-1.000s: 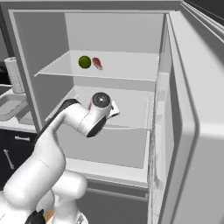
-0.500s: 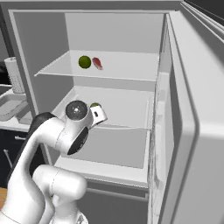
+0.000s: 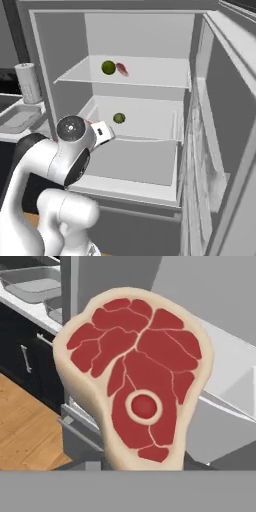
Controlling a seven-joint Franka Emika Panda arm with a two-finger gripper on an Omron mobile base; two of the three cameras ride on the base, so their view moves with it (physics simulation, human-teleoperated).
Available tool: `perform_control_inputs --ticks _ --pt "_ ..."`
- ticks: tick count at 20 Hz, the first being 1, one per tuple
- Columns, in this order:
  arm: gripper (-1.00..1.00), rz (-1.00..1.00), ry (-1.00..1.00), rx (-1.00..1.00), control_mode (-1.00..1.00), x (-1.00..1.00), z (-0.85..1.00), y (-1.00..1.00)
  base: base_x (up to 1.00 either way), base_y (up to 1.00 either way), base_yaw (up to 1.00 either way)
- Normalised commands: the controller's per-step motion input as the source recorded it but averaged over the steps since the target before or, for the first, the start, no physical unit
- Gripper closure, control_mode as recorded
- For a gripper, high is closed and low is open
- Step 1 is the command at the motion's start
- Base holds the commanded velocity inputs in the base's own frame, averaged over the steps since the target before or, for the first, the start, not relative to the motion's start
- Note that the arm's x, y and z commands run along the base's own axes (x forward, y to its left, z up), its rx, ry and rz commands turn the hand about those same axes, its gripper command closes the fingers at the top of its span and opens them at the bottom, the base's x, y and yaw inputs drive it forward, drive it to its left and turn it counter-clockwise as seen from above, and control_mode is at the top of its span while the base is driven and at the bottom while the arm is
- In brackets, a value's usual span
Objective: Place one lime and one steak in each tupperware on the nearby counter, to pack two identical lunches.
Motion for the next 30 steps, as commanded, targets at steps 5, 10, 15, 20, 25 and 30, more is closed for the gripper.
perform_control_inputs --ticks 5,10,15,20,25,30 --pt "1.00 0.00 0.00 0.00 1.00 0.00 0.00 0.00 -0.76 0.91 0.01" --pt "1.00 0.00 0.00 0.00 1.00 0.00 0.00 0.00 0.02 1.00 0.00" --pt "1.00 0.00 0.00 0.00 1.00 0.00 0.00 0.00 0.53 1.00 0.00" --pt "1.00 0.00 0.00 0.00 1.00 0.00 0.00 0.00 0.80 0.94 -0.14" --pt "1.00 0.00 0.00 0.00 1.00 0.00 0.00 0.00 0.52 0.41 -0.31" --pt "1.00 0.00 0.00 0.00 1.00 0.00 0.00 0.00 0.54 0.30 -0.32"
